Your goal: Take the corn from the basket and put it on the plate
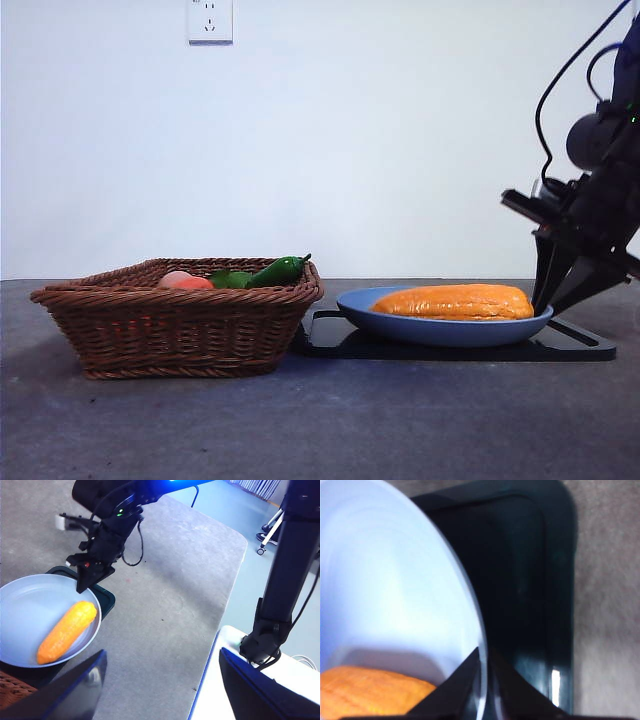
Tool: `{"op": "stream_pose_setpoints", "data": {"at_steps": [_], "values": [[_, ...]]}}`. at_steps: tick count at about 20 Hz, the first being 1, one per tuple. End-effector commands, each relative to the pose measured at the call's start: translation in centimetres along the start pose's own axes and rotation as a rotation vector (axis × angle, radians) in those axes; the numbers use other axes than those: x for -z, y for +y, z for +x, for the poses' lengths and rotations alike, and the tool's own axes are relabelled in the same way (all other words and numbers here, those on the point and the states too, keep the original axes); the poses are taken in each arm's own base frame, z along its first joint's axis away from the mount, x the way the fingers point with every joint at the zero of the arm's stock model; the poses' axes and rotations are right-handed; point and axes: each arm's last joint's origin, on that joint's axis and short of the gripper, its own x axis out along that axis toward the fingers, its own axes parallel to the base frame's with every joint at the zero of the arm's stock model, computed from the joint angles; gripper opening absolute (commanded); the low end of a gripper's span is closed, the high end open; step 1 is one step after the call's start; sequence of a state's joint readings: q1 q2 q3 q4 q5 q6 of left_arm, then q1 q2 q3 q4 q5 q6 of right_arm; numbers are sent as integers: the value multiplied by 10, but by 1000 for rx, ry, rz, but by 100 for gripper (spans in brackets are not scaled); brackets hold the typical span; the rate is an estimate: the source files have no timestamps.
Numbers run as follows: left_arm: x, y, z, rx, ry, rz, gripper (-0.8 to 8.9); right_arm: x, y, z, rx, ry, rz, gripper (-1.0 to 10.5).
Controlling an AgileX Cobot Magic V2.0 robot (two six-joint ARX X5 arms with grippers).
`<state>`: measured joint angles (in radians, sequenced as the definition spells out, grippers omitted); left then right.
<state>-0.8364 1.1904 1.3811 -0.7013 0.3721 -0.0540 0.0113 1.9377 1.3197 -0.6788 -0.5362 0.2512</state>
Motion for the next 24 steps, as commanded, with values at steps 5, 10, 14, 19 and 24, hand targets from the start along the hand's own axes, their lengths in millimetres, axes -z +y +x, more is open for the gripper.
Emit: {"op": "stream_pose_setpoints", "data": {"at_steps": [5, 10, 14, 19, 24], "values": [[-6, -4, -1, 14, -22, 5, 367, -7, -1, 3, 2, -12, -12, 64], [-6, -4, -1, 14, -22, 5, 367, -1, 4, -7, 6, 15, -42, 213], [-6, -4, -1, 14, -22, 4, 367, 8, 22, -53, 26, -71, -100, 213], [-5, -4, -1, 13, -19, 3, 365, 54, 67, -136, 2, -218, -260, 213], [-4, -4, -1, 12, -3, -3, 364, 138, 108, -195, -36, -241, -451, 213]]}}
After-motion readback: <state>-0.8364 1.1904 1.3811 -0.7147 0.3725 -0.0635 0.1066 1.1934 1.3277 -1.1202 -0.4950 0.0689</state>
